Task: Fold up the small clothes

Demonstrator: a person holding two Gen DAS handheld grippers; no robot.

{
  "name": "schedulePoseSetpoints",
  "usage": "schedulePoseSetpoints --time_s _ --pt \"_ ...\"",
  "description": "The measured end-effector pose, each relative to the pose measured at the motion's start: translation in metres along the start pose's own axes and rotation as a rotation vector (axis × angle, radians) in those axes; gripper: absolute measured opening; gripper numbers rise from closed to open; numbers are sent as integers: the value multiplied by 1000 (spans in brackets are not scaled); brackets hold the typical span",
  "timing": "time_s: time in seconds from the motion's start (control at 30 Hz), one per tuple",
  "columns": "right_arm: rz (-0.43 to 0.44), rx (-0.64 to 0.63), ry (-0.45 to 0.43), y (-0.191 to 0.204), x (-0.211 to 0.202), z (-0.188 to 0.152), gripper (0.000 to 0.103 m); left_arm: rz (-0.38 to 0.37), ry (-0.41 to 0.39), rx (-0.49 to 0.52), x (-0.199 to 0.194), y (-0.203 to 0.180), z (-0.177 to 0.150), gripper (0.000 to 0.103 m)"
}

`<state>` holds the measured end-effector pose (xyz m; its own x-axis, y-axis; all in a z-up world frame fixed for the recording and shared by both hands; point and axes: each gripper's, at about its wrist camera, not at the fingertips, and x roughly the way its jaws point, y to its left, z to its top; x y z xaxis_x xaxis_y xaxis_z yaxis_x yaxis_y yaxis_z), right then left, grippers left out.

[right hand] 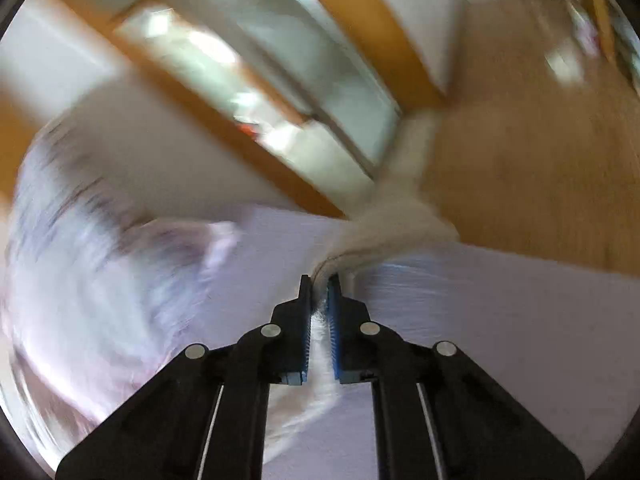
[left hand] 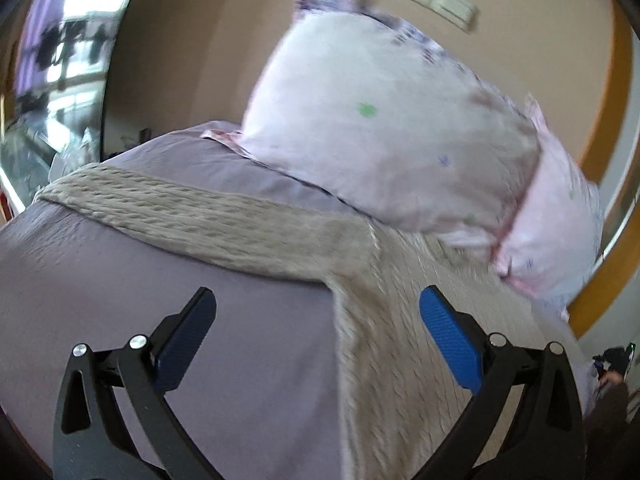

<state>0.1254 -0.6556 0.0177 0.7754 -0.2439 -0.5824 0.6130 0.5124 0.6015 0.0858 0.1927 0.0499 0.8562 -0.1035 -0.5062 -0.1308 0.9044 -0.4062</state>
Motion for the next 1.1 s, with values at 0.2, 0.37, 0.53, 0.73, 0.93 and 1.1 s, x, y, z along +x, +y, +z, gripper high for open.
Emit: schedulePoseSetpoints --time_s 0.2,0.37,0.53,0.73,0.93,1.1 --pt "396 -390 60 179 -49 -91 9 20 -13 -212 9 54 22 101" --pt "655 -693 309 293 -63 -228 9 87 -3 -326 17 87 36 100" --pt "721 -870 685 330 -56 -350 24 160 14 -405 30 120 50 97" --pt "678 -800 514 299 -59 -298 67 172 35 -536 45 160 64 92" --pt "613 -719 461 262 -51 -255 71 169 -11 -659 53 195 78 73" --pt "614 -660 471 239 -48 -241 72 286 34 -676 63 204 88 7"
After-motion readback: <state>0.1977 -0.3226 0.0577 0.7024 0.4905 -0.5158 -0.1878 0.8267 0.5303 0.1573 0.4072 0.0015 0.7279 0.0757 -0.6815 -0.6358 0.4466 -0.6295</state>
